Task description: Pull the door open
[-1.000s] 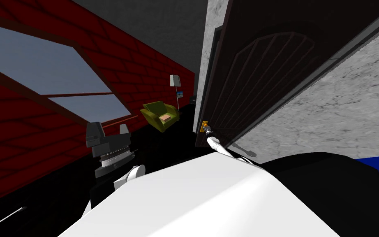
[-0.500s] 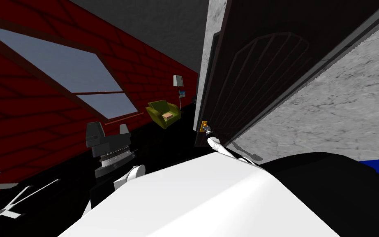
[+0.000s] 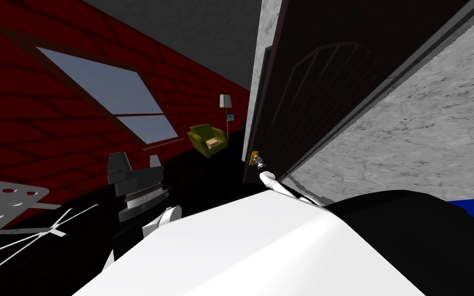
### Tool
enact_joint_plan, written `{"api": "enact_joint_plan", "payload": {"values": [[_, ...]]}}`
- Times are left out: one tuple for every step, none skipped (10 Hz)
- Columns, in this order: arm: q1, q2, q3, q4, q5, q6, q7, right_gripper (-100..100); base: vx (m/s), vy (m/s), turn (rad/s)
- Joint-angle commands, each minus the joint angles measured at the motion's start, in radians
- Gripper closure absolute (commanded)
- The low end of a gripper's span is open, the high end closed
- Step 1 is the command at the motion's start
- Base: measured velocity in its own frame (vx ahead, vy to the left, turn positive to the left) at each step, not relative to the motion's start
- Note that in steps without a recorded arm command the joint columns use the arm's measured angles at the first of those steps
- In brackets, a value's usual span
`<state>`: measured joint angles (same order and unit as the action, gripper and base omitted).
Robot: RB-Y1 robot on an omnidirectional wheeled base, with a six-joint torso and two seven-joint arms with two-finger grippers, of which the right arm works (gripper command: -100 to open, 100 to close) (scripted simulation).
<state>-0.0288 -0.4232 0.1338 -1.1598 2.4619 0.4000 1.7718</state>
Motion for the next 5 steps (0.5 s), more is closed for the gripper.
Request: {"api": "enact_joint_plan", "payload": {"values": [[0.0,0.0,0.0,0.0,0.0,0.0,0.0,100,-0.081,-0.024,0.034],[0.005,-0.009,0.015,-0.004,0.002,0.002,-0.011,100,-0.141,-0.046,0.105],[0.007,-0.015,0.022,-0.007,0.002,0.005,-0.018,100,-0.2,-0.073,0.14],[0.009,-0.022,0.029,-0.01,0.003,0.008,-0.025,100,-0.212,-0.084,0.138],[0.011,-0.029,0.038,-0.014,0.004,0.011,-0.033,100,-0.235,-0.081,0.127]]}}
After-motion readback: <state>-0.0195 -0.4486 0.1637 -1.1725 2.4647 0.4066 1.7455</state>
